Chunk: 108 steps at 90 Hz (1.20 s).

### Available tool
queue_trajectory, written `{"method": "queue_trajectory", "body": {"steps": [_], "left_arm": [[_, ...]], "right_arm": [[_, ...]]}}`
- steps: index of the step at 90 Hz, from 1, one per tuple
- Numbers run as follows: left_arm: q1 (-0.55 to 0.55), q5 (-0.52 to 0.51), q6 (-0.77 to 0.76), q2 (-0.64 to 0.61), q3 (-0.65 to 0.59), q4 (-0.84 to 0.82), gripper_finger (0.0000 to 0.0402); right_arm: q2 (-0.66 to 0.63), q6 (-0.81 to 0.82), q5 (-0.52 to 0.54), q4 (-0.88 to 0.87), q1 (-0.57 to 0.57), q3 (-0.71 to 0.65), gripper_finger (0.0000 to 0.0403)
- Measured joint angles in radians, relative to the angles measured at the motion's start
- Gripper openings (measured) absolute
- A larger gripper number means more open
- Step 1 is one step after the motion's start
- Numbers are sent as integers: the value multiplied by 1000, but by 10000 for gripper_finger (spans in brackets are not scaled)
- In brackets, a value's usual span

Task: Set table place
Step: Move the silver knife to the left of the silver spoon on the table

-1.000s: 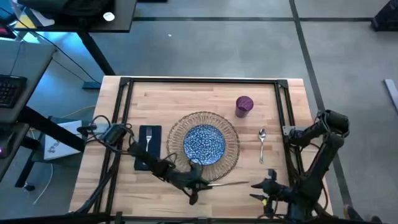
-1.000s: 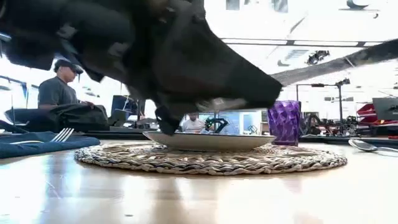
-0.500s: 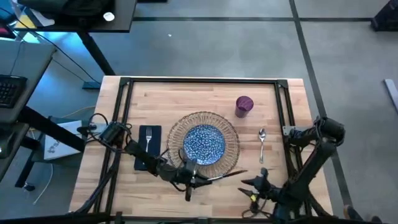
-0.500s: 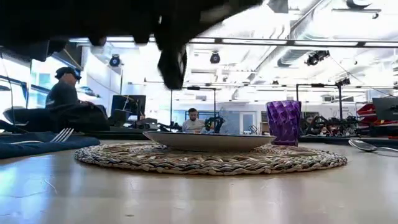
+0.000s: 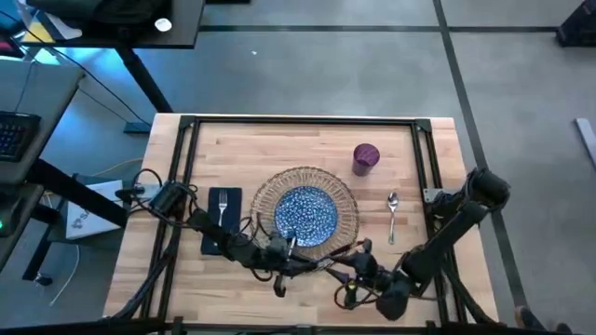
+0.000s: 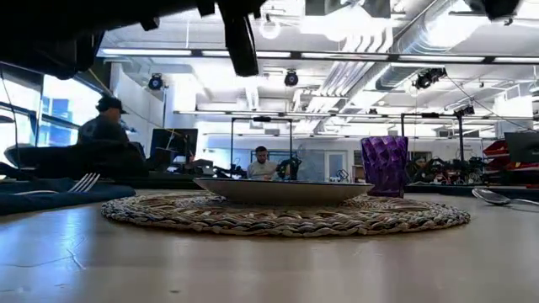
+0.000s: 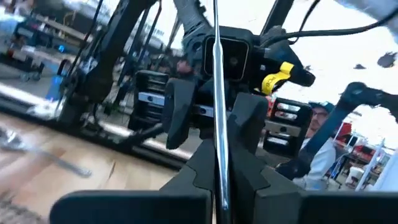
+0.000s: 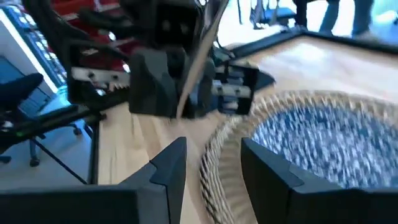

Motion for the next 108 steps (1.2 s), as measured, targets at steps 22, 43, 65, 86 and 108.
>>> {"method": "queue_trajectory", "body": {"steps": [22, 43, 65, 86, 108], "left_arm": [[0, 14, 15, 0, 0, 39, 0], [0, 14, 23, 0, 0, 61, 0], [0, 14, 49, 0, 0, 89, 0], [-2, 15, 55, 0, 0, 88, 5], [2, 43, 51, 0, 0, 86, 74]], "right_arm": [[-39, -204, -127, 141, -71, 0, 94], [-40, -314, -207, 263, -123, 0, 93], [-40, -276, -275, 257, -146, 0, 31], [-41, -227, -338, 253, -168, 0, 2], [-101, -88, -443, 122, -202, 0, 1]]}}
